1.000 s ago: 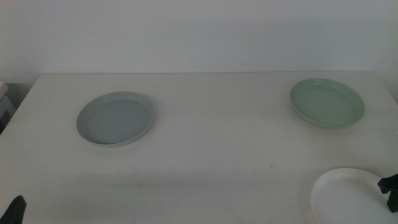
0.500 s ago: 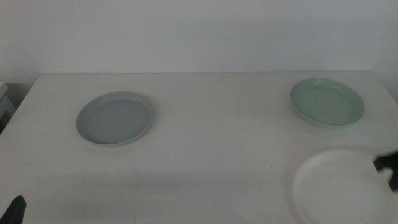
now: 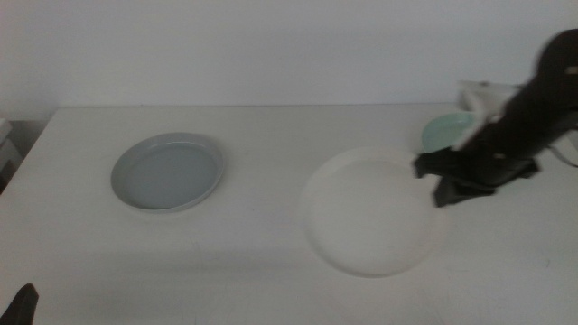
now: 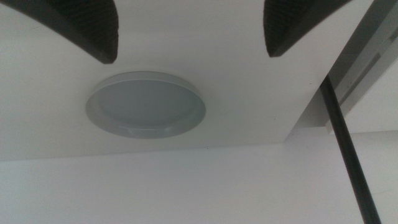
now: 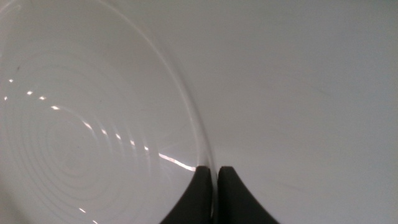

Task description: Stack the three bowls on top of each other.

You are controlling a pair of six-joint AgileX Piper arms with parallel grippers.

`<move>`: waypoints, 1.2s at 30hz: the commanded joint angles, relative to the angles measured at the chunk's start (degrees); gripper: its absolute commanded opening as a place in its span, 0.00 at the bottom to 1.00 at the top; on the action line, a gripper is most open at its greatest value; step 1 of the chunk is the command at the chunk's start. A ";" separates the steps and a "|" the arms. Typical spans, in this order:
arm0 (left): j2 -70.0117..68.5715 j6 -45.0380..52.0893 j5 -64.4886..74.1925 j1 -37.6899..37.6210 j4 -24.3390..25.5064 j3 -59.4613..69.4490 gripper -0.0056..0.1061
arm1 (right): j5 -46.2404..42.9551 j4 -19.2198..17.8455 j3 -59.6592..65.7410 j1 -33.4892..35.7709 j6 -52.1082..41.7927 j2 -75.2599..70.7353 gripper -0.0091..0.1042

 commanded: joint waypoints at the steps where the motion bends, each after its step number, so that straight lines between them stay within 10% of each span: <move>1: -0.80 -0.65 -4.42 -0.03 -0.22 -0.25 0.74 | -2.05 0.86 -4.32 2.74 1.75 1.06 0.07; 24: -0.80 -0.65 -4.42 -0.03 -0.22 -0.25 0.74 | -9.58 -0.32 -9.91 6.96 3.05 18.78 0.08; 36: -0.80 -0.65 -4.42 -0.03 -0.22 -0.25 0.74 | -9.42 -1.42 -10.36 6.79 2.67 15.67 0.51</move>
